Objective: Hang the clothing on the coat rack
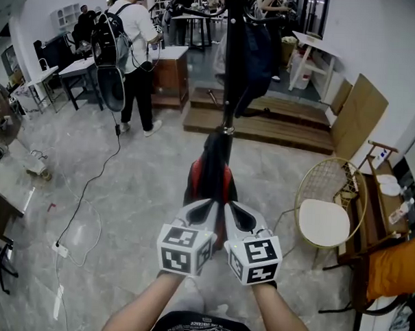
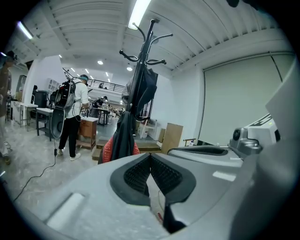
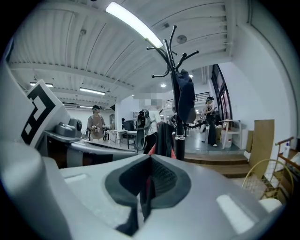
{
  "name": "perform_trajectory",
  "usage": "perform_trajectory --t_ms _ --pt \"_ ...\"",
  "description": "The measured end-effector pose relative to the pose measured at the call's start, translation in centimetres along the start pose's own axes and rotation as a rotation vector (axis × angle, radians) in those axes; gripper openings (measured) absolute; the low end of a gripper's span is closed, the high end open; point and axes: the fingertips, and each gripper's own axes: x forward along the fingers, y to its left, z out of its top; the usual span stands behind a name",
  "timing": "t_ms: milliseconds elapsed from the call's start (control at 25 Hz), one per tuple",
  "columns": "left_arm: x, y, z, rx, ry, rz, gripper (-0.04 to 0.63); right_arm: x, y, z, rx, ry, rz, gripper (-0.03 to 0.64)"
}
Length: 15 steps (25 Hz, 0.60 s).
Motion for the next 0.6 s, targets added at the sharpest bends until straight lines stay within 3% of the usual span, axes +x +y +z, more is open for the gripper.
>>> perform_trajectory --t_ms 600 --pt "-0.2 -2.1 -0.4 0.012 0.004 0.005 0.005 -2.0 -0.6 0.0 -0.015 -0.013 0.018 0.0"
